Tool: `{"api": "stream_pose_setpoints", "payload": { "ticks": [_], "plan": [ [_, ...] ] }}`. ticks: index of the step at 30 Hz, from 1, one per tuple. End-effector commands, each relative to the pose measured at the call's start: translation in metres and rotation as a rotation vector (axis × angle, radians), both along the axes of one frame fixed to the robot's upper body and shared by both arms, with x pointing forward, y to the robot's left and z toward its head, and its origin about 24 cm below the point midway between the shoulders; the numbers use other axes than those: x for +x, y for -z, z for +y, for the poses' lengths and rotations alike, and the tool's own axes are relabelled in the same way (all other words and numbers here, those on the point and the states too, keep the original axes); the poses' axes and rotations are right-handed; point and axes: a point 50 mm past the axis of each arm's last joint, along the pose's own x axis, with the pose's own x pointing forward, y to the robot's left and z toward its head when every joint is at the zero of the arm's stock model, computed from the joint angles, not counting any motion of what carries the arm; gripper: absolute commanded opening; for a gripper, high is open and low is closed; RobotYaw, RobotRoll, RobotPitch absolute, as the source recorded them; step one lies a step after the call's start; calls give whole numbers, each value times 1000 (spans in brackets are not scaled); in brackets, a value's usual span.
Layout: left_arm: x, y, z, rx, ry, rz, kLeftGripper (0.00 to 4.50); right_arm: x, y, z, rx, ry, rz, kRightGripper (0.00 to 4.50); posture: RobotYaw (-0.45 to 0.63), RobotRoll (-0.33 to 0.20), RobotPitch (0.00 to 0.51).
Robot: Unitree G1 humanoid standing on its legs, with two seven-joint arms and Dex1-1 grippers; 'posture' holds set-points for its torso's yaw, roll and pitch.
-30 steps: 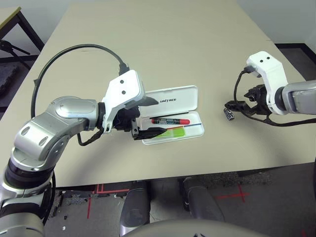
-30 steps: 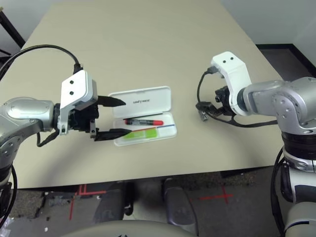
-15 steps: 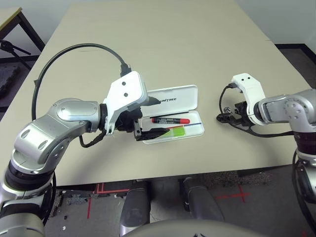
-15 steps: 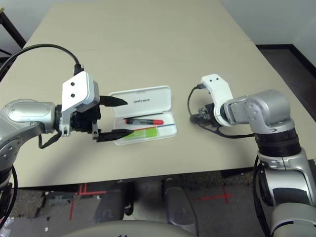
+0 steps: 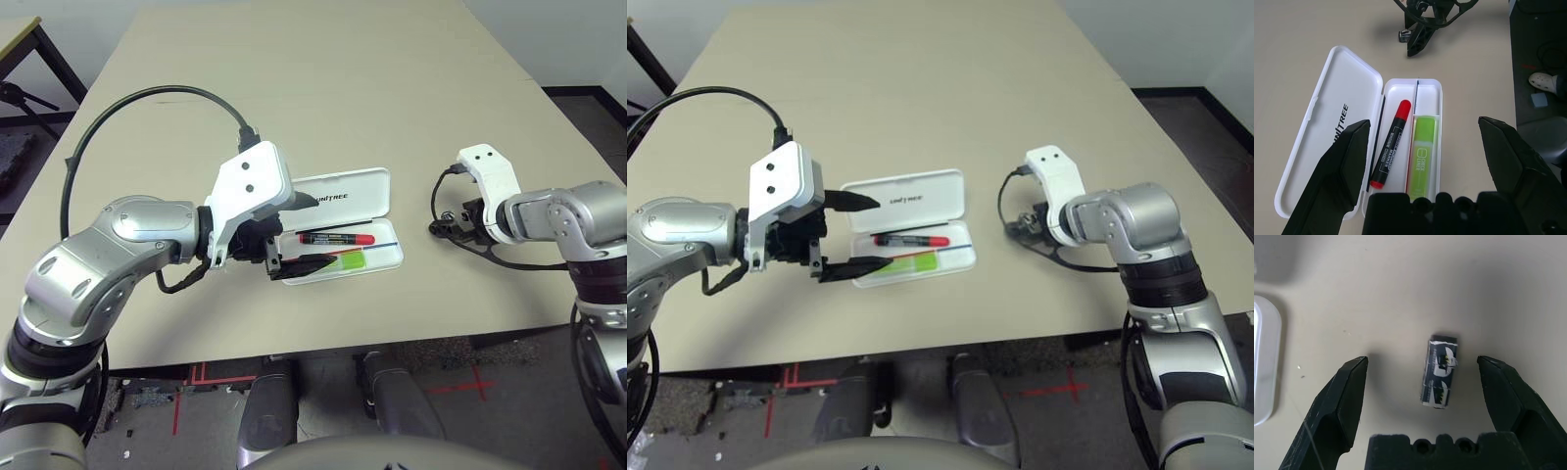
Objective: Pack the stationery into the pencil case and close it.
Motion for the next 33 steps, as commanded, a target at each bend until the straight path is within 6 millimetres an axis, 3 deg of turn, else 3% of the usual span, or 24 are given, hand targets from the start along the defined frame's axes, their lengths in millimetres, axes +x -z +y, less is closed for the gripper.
{"api": "stream_pose_setpoints", "payload": {
  "ticks": [1,3,6,15,16,25,33],
  "plan": [
    [-4,2,-4,18,27,2,4464,-1,9,0,-5,2,27,4500,-22,0,130],
    [-4,2,-4,18,27,2,4464,-1,10,-1,-5,4,28,4500,-22,0,130],
    [-4,2,-5,19,28,-1,4500,0,12,-2,-5,9,29,3897,-22,0,129],
    [-4,1,-6,21,33,-3,4500,1,12,-7,-16,18,22,525,-23,0,128],
    [-4,1,-6,22,33,-3,4500,2,11,-8,-19,20,20,306,-23,0,127],
    [-4,1,-6,29,39,-3,4500,1,-13,-25,-77,-40,-30,302,-35,0,125],
    [-3,2,-6,36,46,-1,4500,-11,-37,-29,-144,-461,-164,302,-41,0,124]
  ]
}}
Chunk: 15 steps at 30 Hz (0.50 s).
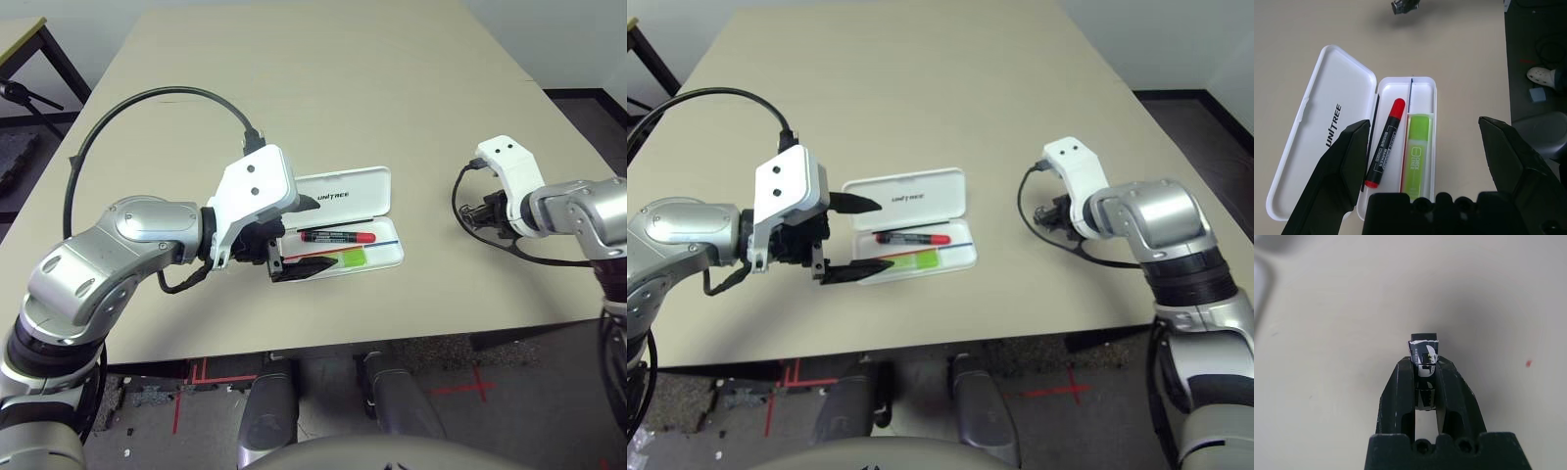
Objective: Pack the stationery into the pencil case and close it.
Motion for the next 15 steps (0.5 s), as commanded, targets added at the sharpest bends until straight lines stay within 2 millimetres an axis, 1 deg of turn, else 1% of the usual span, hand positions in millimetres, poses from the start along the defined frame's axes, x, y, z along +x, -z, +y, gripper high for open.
{"api": "stream_pose_setpoints", "payload": {
  "ticks": [1,3,5,6,9,11,15],
  "plan": [
    [-3,0,-3,14,30,-4,4500,-6,-4,5,-30,-226,-38,302,-41,0,124],
    [-2,0,-3,15,31,-4,4500,-7,-6,4,-49,-305,-60,302,-43,0,124],
    [-2,0,-3,15,32,-4,4500,-9,-8,5,-69,-421,-72,302,-44,0,123],
    [-2,0,-3,16,33,-4,4500,-12,-9,8,-66,-505,-84,302,-44,0,123],
    [-2,-1,-4,17,36,-8,4500,-16,-10,13,-91,-676,-109,302,-44,0,123],
    [-2,-3,-6,16,37,-13,4500,-17,-6,20,-101,-756,-124,302,-44,0,123],
    [-3,-5,-8,14,33,-16,4500,-20,2,35,-74,-840,-131,302,-23,0,120]
  ]
}}
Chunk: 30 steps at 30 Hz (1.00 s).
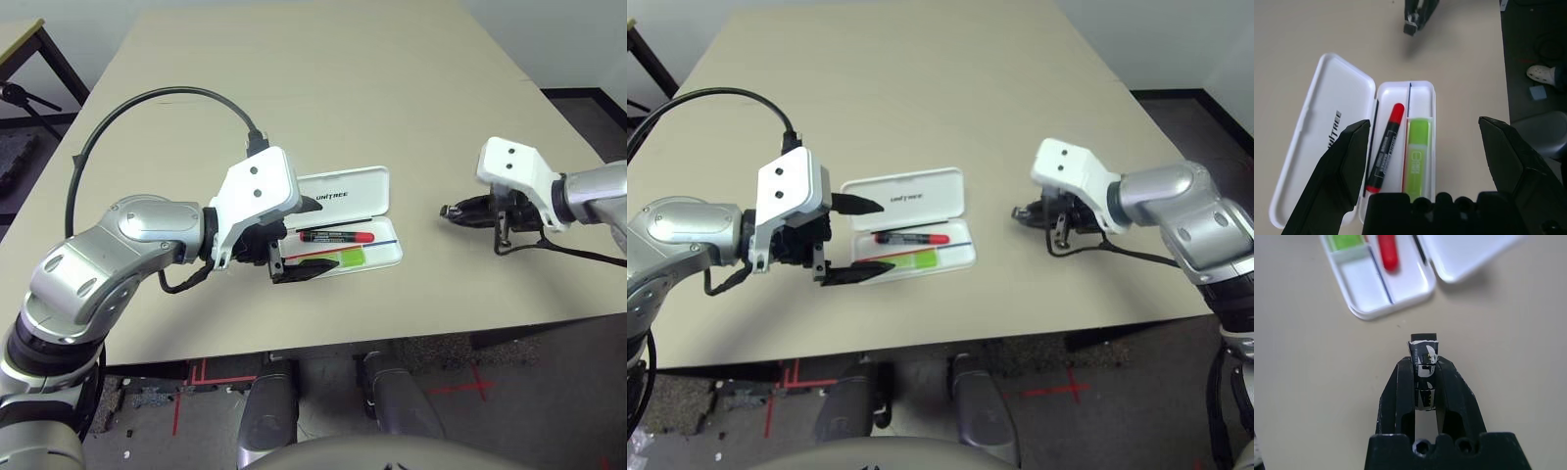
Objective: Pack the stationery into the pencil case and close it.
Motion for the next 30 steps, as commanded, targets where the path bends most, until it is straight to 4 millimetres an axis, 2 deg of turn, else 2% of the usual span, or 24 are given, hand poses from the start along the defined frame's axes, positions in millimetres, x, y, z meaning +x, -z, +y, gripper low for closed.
{"api": "stream_pose_setpoints", "payload": {
  "ticks": [1,12,24,29,30],
  "plan": [
    [-4,0,-4,12,15,10,4500,-4,12,16,-7,-95,14,302,-20,0,120],
    [-4,-1,-5,14,8,9,4500,0,30,54,-22,-226,5,302,-4,0,131],
    [-7,5,-2,17,-12,11,4500,9,40,74,-28,-276,-5,302,19,0,139],
    [-8,7,0,18,-19,14,4500,9,41,75,-32,-275,7,302,21,0,142],
    [-8,8,0,18,-21,15,4500,9,40,75,-29,-273,7,438,21,0,142]
  ]
}}
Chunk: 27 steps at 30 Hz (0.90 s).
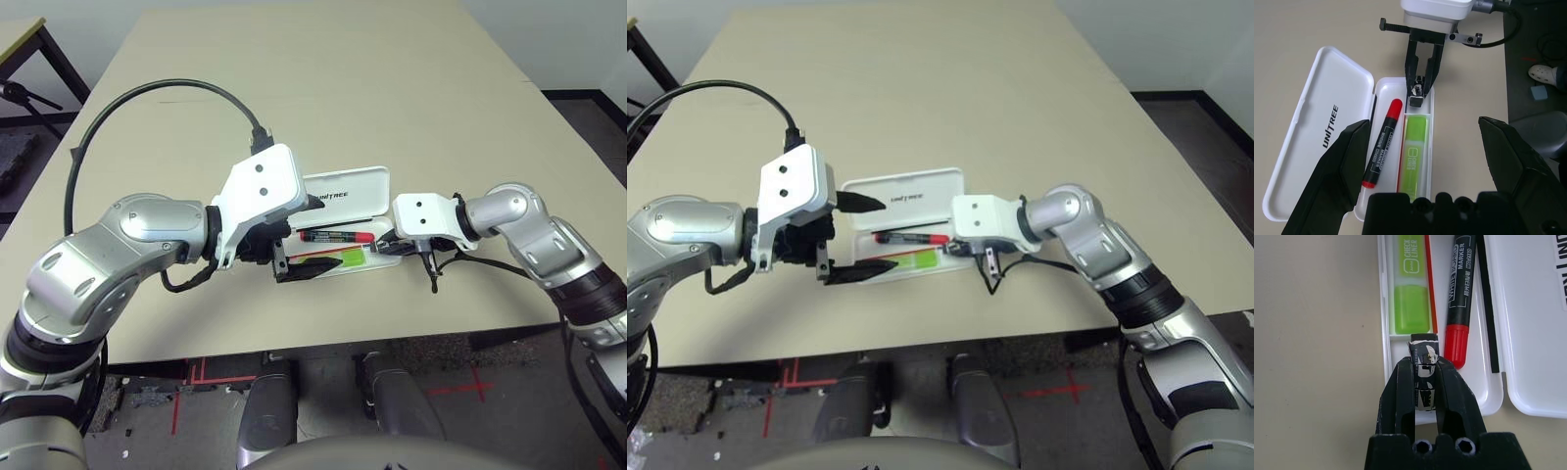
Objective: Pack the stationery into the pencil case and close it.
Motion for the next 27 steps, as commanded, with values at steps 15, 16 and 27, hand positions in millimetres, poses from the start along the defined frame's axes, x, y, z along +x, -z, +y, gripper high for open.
{"api": "stream_pose_setpoints", "payload": {
  "ticks": [15,16,27],
  "plan": [
    [-1,4,5,14,-3,-9,4500,-17,-46,-41,232,153,176,4461,3,0,143],
    [-2,4,5,15,-4,-8,4500,-20,-49,-49,241,179,189,4461,-1,0,143],
    [8,9,20,-4,-99,21,4500,-46,-70,-117,340,447,191,4461,-50,0,143]
  ]
}}
